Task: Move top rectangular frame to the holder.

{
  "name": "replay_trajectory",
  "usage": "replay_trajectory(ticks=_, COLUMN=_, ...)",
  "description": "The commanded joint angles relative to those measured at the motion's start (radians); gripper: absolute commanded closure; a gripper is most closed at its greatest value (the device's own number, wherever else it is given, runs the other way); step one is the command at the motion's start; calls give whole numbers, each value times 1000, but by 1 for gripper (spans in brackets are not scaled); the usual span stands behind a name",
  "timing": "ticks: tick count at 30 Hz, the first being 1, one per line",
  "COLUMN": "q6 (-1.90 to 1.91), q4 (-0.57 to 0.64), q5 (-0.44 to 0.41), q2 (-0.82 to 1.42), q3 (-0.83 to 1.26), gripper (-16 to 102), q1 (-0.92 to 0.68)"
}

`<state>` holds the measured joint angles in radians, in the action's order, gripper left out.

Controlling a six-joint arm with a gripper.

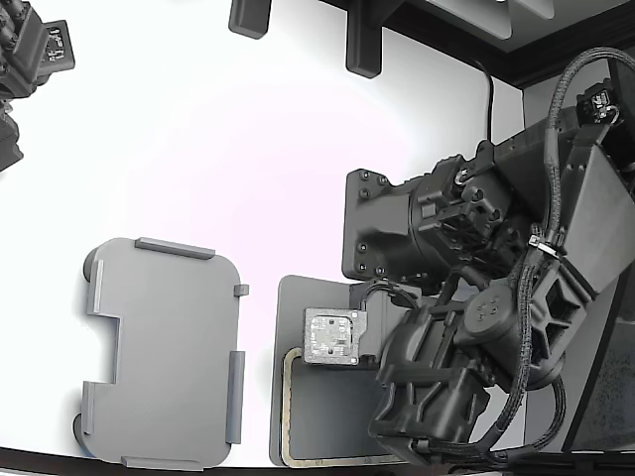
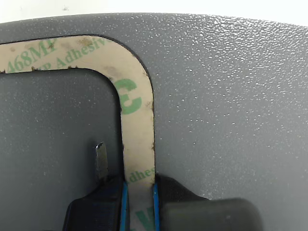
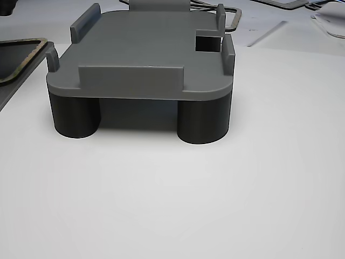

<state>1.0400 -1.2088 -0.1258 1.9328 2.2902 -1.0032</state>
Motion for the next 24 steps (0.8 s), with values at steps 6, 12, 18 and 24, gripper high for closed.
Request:
replay_trajectory(ticks=6, q6=43, q4=-147, q5=23, q2=29, q3=-160, gripper=96, q1=18)
replay_trajectory(ticks=12, q6=199, q4=-367, q5=25, q2=-34, q3=-425, gripper=96, q1=18)
replay_trajectory(ticks=18, q6=499, q4=-446, q5=32, q2=-114, q3=-652, gripper=96, q1=91)
replay_trajectory(ticks=24, q6=724, q4=-446, q5=-34, q2=-167, q3=-716, gripper=96, q1=178)
